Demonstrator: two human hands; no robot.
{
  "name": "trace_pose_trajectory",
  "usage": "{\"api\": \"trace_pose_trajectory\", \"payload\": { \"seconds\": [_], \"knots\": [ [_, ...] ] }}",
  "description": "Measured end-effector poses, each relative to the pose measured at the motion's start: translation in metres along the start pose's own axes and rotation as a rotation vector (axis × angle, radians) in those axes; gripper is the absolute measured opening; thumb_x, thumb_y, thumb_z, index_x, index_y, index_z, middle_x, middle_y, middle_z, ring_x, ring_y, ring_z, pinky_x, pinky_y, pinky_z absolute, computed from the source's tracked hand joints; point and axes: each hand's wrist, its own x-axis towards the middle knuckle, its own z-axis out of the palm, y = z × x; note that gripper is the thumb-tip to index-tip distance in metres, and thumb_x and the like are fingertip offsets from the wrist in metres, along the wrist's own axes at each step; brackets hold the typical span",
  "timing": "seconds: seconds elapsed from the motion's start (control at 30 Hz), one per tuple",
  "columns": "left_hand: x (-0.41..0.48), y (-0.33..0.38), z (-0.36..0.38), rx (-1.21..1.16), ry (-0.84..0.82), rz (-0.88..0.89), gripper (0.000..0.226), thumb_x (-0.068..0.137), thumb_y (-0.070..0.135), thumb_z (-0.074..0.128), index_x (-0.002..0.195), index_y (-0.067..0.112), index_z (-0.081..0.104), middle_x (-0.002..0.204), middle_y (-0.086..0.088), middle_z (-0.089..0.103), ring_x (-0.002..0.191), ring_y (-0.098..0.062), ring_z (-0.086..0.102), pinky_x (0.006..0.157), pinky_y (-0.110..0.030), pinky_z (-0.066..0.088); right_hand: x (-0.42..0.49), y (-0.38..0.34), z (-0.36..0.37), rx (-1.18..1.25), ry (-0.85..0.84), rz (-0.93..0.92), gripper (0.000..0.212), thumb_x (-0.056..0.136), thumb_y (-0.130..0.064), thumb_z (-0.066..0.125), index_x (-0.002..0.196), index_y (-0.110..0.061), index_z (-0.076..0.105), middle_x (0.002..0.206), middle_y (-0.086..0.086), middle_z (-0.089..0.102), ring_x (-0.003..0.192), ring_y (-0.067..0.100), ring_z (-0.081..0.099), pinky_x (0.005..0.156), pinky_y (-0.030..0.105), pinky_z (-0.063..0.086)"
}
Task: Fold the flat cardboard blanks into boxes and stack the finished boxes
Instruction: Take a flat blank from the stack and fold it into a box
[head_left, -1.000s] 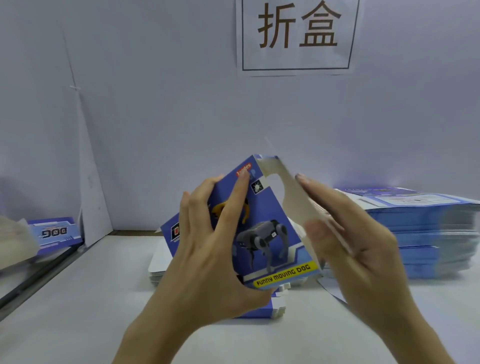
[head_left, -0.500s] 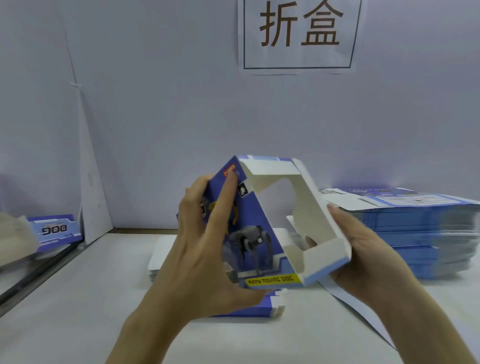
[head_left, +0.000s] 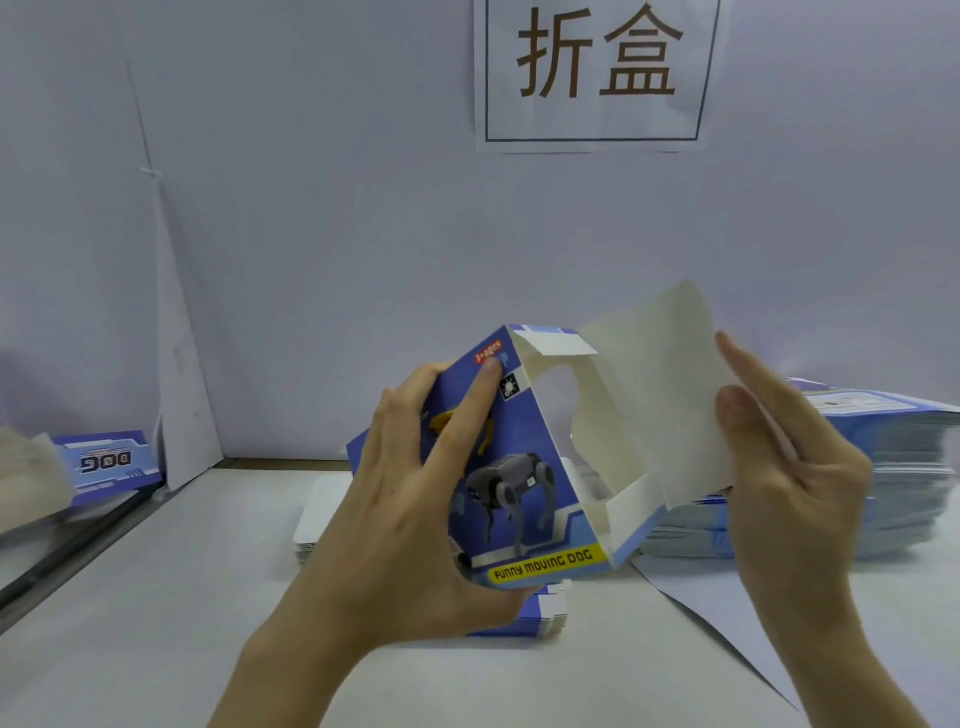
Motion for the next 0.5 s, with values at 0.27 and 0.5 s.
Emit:
{"api": "trace_pose_trajectory", "payload": {
  "seconds": [0.27, 0.5],
  "knots": [
    [0.001, -0.006, 0.0, 0.092, 0.022, -0.018, 0.117, 0.056, 0.068, 0.062, 0.151, 0.033, 0.003, 0.147, -0.003, 0.016, 0.128, -0.026, 0.033, 0.095, -0.047, 0.049, 0.001, -0.012, 0.002, 0.347, -0.167, 0.099, 0.043, 0.092, -0.046, 0.05, 0.135, -0.046, 0.048, 0.144, -0.013, 0.053, 0.108, 0.002, 0.062, 0.085, 0.023, 0.053],
    [-0.003, 0.003, 0.009, 0.162, -0.058, 0.047, 0.111, 0.066, 0.074, 0.054, 0.152, 0.032, -0.003, 0.157, -0.005, -0.003, 0.145, -0.034, 0.013, 0.102, -0.065, 0.035, -0.004, -0.017, -0.003, 0.556, -0.437, 0.647, 0.07, 0.073, 0.021, 0.07, 0.103, -0.041, 0.056, 0.097, -0.057, 0.051, 0.098, -0.031, 0.048, 0.083, -0.005, 0.038]
  ]
}}
